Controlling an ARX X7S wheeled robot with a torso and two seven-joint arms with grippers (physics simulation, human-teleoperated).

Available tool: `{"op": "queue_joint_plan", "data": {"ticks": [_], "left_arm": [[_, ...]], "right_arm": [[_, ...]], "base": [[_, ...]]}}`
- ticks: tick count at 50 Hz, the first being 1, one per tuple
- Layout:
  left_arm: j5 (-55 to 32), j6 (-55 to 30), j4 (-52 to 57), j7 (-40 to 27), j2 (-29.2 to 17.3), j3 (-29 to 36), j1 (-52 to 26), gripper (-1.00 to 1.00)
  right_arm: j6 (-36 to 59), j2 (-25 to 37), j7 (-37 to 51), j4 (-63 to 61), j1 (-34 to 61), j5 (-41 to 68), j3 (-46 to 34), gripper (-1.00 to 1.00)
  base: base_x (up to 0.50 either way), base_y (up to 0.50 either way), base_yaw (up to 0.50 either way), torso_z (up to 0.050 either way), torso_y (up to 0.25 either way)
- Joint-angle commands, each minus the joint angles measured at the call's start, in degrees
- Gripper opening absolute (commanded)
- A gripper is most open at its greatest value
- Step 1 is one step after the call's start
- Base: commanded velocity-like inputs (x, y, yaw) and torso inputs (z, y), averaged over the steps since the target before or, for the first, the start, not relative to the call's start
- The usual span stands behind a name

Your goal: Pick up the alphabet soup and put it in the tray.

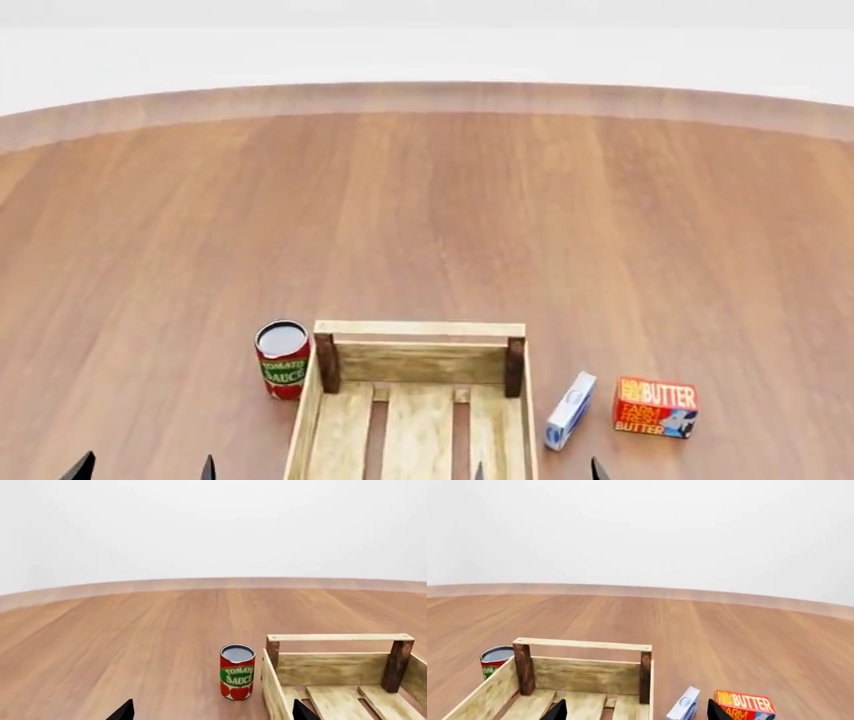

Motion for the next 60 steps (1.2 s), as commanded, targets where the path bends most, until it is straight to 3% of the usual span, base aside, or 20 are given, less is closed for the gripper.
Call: {"op": "queue_joint_plan", "data": {"ticks": [1, 6, 15, 28, 43, 60], "left_arm": [[-0.7, 0.2, -0.2, -0.7, -0.6, 0.8, -0.1, 1.0], [-1.4, -0.4, 0.5, -0.8, -0.9, 1.0, 0.1, 1.0], [-1.8, -0.2, 0.7, -1.3, -1.2, 1.5, 0.1, 1.0], [-2.7, -0.1, 0.6, -1.5, -1.8, 2.1, 0.0, 1.0], [-3.3, 0.0, 0.7, -2.1, -2.3, 2.7, 0.0, 1.0], [-3.8, 0.1, 0.8, -2.9, -2.8, 3.4, 0.1, 1.0]], "right_arm": [[0.0, 0.6, 0.6, 0.2, 0.2, 0.5, -0.8, 1.0], [6.7, 1.0, -0.2, -2.9, 0.2, 5.4, 0.4, 1.0], [38.1, 6.3, -0.6, -15.3, 3.4, 11.2, -0.5, 1.0], [58.0, 13.0, -1.5, -27.5, 7.4, 18.4, 2.7, 1.0], [70.6, 18.4, -4.7, -31.8, 10.3, 24.8, 6.4, 1.0], [66.6, 21.8, -7.0, -26.1, 7.4, 24.0, 9.2, 1.0]], "base": [[0.07, 0.0, 0.0, 0.0, 0.0], [0.0, 0.0, 0.0, 0.0, 0.0], [0.0, 0.0, 0.0, 0.0, 0.0], [0.0, 0.0, 0.0, 0.0, 0.0], [0.0, 0.0, 0.0, 0.0, 0.0], [0.0, 0.0, 0.0, 0.0, 0.0]]}}
